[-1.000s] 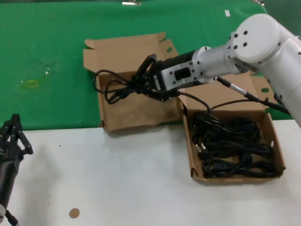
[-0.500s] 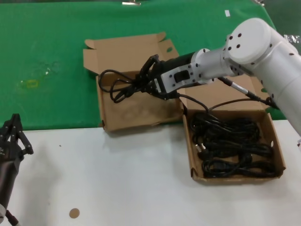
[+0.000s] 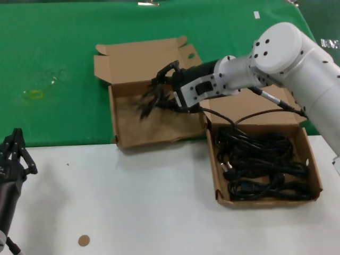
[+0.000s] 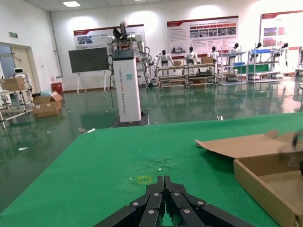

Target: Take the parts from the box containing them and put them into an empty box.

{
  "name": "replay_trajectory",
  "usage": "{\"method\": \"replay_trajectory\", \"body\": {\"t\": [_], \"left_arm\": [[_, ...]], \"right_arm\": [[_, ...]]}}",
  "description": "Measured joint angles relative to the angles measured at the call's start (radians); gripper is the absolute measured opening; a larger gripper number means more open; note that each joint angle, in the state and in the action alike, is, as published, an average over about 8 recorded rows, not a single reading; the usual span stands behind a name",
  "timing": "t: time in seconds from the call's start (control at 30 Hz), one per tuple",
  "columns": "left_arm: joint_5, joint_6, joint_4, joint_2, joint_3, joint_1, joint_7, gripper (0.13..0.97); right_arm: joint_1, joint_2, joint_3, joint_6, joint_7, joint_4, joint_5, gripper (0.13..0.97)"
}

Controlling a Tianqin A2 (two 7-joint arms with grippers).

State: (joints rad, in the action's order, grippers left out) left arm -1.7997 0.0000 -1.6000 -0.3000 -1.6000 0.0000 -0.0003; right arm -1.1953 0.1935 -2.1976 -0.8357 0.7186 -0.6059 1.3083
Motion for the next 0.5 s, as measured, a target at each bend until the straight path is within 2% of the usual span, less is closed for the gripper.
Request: {"method": "replay_trajectory", "body": {"t": [0.2,0.47,0.5], "left_arm": [[0.000,0.000,0.000,0.000,0.000,0.000,0.000,0.152],[0.000,0.000,0.000,0.000,0.000,0.000,0.000,0.152],[0.000,0.000,0.000,0.000,0.000,0.000,0.000,0.152]], "right_arm": [[0.002,0.005,-0.003,0.002,0.006,-0.001,-0.004,0.335],[0.007,0.023,-0.003,-0.003,-0.013,-0.038,-0.009,0.502],[0.009,0.027,-0.002,-0.005,-0.019,-0.047,-0.009,0.502]]}}
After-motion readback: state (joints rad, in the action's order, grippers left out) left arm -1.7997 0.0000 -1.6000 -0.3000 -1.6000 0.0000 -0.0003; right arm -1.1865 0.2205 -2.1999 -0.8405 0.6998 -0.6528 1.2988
